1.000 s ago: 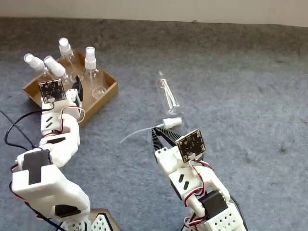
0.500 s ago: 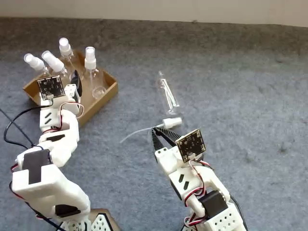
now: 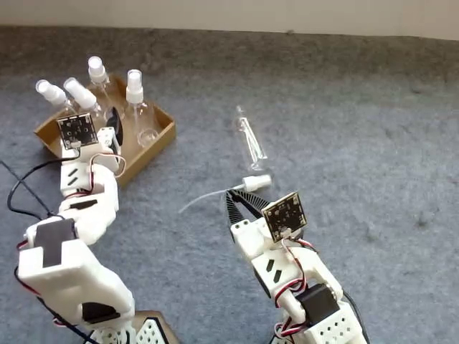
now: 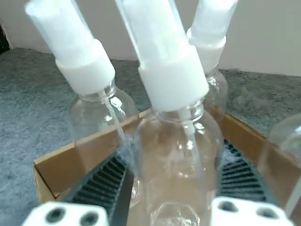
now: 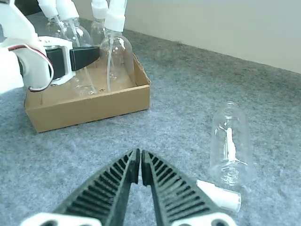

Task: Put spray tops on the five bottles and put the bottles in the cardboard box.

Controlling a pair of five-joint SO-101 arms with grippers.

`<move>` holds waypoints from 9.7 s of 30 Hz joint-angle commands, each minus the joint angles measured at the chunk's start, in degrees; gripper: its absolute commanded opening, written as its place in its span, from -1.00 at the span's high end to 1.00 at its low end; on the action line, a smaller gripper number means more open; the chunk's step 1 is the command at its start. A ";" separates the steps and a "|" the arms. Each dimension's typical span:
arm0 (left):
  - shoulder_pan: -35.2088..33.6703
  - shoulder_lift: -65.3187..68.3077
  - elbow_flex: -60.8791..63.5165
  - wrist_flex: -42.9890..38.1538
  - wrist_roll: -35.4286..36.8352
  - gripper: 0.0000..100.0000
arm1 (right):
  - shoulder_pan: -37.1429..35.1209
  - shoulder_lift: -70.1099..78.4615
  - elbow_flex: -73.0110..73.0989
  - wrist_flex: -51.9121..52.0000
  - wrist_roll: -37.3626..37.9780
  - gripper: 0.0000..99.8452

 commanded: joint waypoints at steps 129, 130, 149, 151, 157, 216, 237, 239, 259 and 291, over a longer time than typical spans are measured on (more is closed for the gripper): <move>0.31 6.37 3.82 -10.29 -6.15 0.54 | 0.75 -0.31 6.29 0.13 0.09 0.98; 0.31 6.37 3.91 -10.29 -6.07 0.54 | 0.75 -0.31 6.29 0.13 0.09 0.98; 0.31 0.84 9.27 -10.29 -6.15 0.54 | 0.75 -0.31 6.29 0.13 0.09 0.98; 0.31 -1.27 10.33 -10.20 -6.15 0.54 | 0.75 -0.31 6.29 0.13 0.09 0.98; 0.31 -5.93 13.23 -10.11 -6.15 0.54 | 0.75 -0.31 6.29 0.13 0.09 0.98; 23.25 -77.76 -18.51 121.85 -4.04 0.54 | 22.55 -0.40 6.46 -4.62 -0.44 0.98; 39.96 -14.90 -58.86 123.60 16.88 0.52 | 22.73 -0.31 6.46 -4.35 -0.09 0.98; 40.57 -9.45 -62.64 123.60 18.90 0.42 | 22.73 -0.31 6.46 -4.35 -0.09 0.98; 40.04 36.97 -104.66 123.52 25.23 0.11 | 22.73 -0.31 6.46 -4.35 0.00 0.98; 36.35 46.02 -151.34 149.01 2.73 0.72 | 22.46 -0.31 6.46 -4.35 0.00 0.98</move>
